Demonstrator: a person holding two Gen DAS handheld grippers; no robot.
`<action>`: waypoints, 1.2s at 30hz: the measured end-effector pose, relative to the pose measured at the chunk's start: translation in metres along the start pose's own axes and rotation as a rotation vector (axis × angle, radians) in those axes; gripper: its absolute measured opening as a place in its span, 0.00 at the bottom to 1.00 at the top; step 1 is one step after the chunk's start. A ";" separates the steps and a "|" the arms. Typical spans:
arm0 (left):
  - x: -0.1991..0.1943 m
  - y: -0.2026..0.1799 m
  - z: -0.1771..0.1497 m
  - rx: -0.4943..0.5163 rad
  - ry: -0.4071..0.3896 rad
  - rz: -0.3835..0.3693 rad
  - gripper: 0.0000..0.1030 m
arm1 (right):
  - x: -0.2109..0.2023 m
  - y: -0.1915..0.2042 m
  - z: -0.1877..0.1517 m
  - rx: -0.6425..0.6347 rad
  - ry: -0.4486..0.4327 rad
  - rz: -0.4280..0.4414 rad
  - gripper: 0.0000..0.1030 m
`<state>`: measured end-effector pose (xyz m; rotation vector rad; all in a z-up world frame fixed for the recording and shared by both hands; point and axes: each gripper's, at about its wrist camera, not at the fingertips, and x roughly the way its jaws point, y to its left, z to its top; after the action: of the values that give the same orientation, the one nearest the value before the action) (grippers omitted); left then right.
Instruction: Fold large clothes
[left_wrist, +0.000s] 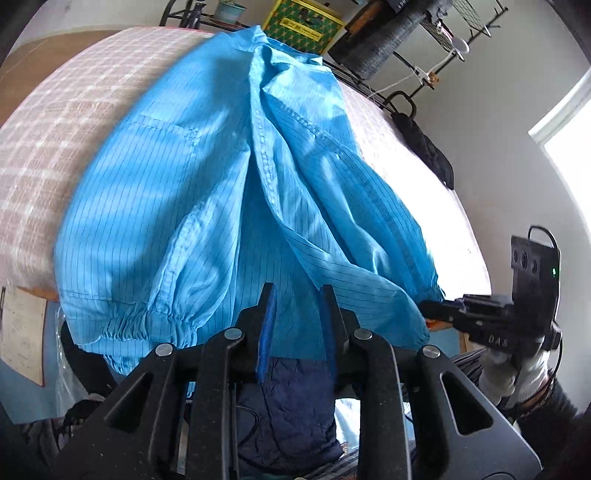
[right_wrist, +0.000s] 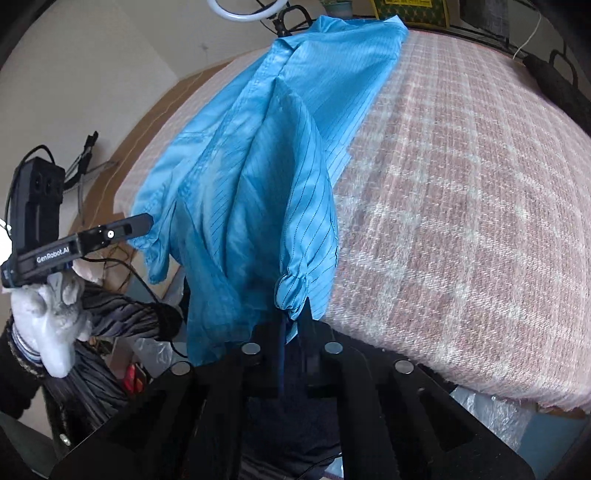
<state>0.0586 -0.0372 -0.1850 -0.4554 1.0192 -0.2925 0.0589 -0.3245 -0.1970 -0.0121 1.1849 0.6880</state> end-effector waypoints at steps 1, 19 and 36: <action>-0.004 0.000 0.001 -0.001 -0.012 0.005 0.22 | -0.003 0.003 0.001 -0.012 -0.021 0.009 0.05; -0.060 0.048 0.049 0.000 -0.130 0.156 0.22 | 0.066 0.155 -0.012 -0.365 0.069 0.138 0.10; -0.010 0.116 0.021 0.060 0.131 0.214 0.22 | 0.049 0.028 -0.018 0.051 0.086 0.125 0.38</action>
<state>0.0743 0.0728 -0.2252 -0.2722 1.1738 -0.1623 0.0395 -0.2845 -0.2363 0.0759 1.2937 0.7732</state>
